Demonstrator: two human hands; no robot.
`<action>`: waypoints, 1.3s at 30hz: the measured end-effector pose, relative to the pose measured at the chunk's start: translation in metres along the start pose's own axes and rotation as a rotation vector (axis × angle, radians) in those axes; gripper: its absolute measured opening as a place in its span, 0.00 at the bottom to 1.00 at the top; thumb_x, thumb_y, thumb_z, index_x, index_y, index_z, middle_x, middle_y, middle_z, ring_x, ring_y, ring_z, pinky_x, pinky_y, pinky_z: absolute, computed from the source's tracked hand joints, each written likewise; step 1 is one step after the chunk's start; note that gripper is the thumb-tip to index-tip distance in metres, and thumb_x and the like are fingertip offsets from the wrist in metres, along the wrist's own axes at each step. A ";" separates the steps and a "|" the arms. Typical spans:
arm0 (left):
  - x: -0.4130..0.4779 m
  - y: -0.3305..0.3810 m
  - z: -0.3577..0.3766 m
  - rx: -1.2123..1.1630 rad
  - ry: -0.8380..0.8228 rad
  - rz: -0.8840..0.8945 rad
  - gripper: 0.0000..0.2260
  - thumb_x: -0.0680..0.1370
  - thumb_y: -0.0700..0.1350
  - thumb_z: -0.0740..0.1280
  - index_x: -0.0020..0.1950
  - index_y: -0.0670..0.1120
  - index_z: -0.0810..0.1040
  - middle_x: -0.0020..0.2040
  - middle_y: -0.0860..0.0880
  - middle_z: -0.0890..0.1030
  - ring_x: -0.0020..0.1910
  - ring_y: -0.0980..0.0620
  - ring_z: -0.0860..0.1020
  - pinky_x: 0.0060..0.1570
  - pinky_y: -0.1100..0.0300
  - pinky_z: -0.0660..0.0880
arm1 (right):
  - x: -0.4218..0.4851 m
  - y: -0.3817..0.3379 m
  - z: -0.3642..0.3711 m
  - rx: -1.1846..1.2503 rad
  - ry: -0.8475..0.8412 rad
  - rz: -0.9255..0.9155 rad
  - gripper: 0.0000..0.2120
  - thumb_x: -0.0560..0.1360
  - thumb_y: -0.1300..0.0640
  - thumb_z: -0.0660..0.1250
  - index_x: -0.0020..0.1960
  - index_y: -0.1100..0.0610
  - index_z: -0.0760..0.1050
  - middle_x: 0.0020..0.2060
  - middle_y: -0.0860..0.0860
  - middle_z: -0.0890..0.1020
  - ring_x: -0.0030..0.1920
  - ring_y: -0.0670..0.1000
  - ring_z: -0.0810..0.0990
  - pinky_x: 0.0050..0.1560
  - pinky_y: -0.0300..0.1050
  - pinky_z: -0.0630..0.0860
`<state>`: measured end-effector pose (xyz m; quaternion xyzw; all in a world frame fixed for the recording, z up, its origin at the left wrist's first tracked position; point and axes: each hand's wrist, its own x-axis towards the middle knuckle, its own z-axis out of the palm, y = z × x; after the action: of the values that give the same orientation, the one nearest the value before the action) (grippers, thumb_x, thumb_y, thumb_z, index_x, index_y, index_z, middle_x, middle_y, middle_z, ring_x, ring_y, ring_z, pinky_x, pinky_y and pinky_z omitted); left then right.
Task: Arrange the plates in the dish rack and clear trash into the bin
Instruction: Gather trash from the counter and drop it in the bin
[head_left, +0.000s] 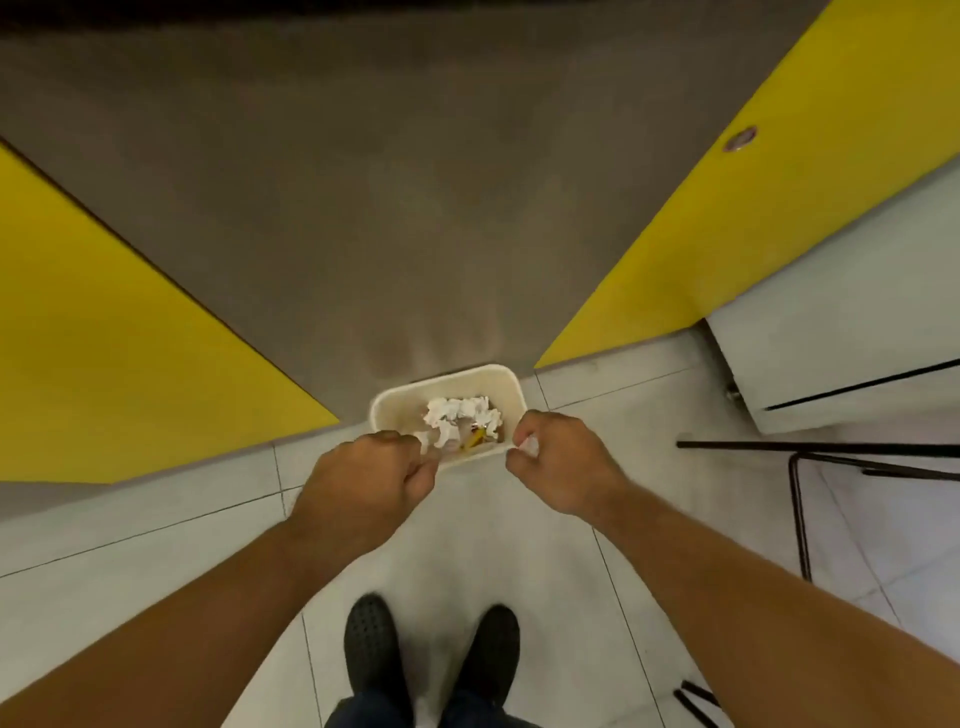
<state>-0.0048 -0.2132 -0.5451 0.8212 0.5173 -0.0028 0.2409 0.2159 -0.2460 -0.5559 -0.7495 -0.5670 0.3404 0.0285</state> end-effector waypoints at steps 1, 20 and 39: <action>0.006 -0.009 0.019 -0.014 -0.003 -0.020 0.18 0.77 0.58 0.60 0.31 0.52 0.60 0.32 0.53 0.68 0.35 0.47 0.73 0.33 0.56 0.64 | 0.020 0.008 0.017 0.010 -0.003 0.005 0.09 0.71 0.48 0.66 0.50 0.49 0.75 0.48 0.51 0.80 0.47 0.53 0.77 0.43 0.42 0.72; 0.109 -0.075 0.167 -0.380 -0.093 -0.027 0.07 0.77 0.49 0.56 0.42 0.54 0.72 0.43 0.55 0.75 0.43 0.55 0.74 0.40 0.61 0.67 | 0.189 0.051 0.140 -0.162 -0.170 -0.208 0.09 0.77 0.53 0.59 0.48 0.55 0.76 0.50 0.53 0.80 0.51 0.55 0.75 0.46 0.43 0.68; 0.179 -0.066 0.198 -0.217 -0.639 -0.149 0.15 0.78 0.57 0.54 0.47 0.57 0.79 0.51 0.53 0.81 0.50 0.49 0.79 0.53 0.55 0.75 | 0.126 0.078 0.080 0.189 0.028 -0.050 0.11 0.77 0.50 0.62 0.58 0.45 0.77 0.55 0.48 0.81 0.52 0.49 0.78 0.53 0.42 0.74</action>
<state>0.0704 -0.1168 -0.7914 0.7086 0.4715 -0.2223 0.4755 0.2531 -0.1914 -0.7112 -0.7337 -0.5505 0.3812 0.1156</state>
